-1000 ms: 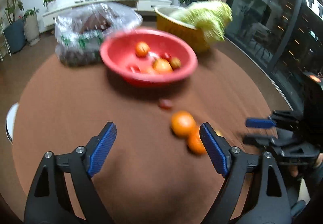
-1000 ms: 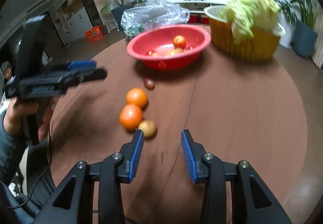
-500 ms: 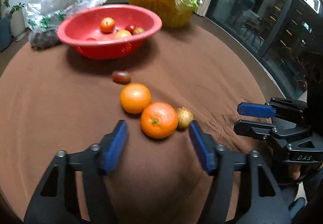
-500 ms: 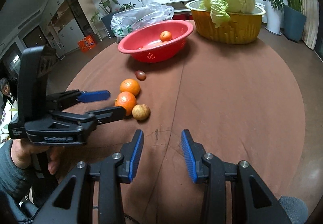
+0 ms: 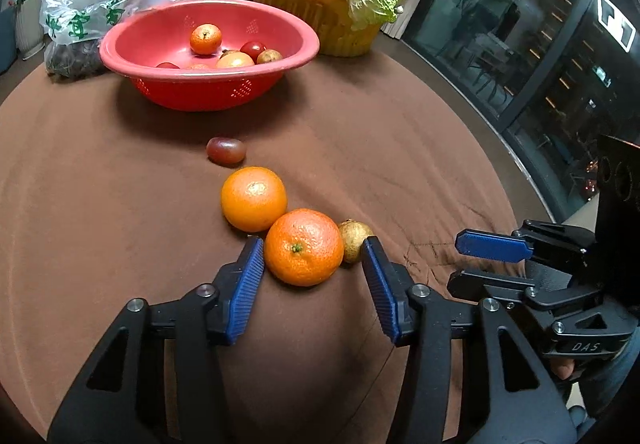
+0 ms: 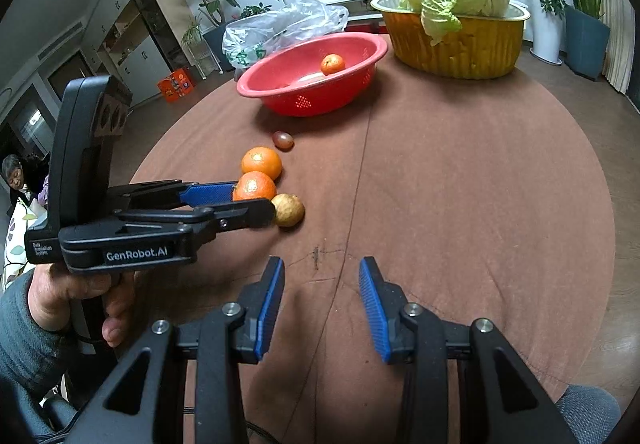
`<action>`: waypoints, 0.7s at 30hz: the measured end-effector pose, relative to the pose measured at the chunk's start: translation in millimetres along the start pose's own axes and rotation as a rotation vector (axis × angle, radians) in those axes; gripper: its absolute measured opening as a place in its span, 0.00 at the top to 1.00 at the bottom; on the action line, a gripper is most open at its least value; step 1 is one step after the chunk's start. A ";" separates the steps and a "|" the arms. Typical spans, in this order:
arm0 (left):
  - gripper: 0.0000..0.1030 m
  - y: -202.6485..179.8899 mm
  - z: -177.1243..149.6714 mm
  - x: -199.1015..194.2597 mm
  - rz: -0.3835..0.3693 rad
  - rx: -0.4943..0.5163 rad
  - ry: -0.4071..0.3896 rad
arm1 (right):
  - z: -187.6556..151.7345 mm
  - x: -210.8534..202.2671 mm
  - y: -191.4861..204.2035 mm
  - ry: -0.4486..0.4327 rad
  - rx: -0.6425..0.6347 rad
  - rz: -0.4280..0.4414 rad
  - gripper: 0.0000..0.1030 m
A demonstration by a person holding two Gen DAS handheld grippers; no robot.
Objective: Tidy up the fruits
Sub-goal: 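Grasp an orange with the left tool while the right tool grasps a brown pear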
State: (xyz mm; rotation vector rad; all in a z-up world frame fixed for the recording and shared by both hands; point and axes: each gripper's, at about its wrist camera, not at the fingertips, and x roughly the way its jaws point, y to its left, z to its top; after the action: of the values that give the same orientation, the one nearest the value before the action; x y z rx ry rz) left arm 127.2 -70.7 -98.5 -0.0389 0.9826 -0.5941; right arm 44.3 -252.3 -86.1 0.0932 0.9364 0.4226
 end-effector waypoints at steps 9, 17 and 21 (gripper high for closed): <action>0.64 13.9 1.7 0.9 -0.038 -0.042 -0.012 | 1.0 7.4 3.0 0.017 -0.017 -0.004 0.59; 0.64 17.7 -5.7 -7.9 -0.024 -0.037 -0.018 | 14.4 17.7 12.8 0.021 -0.063 -0.008 0.59; 0.64 22.8 -17.1 -19.9 0.006 -0.037 -0.022 | 23.7 28.5 23.3 0.030 -0.106 -0.006 0.59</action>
State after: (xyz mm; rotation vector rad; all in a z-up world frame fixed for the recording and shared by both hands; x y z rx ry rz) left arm 115.8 -37.9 -99.5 -0.0753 0.9717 -0.5690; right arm 70.7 -217.3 -87.6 -0.0123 0.9415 0.4686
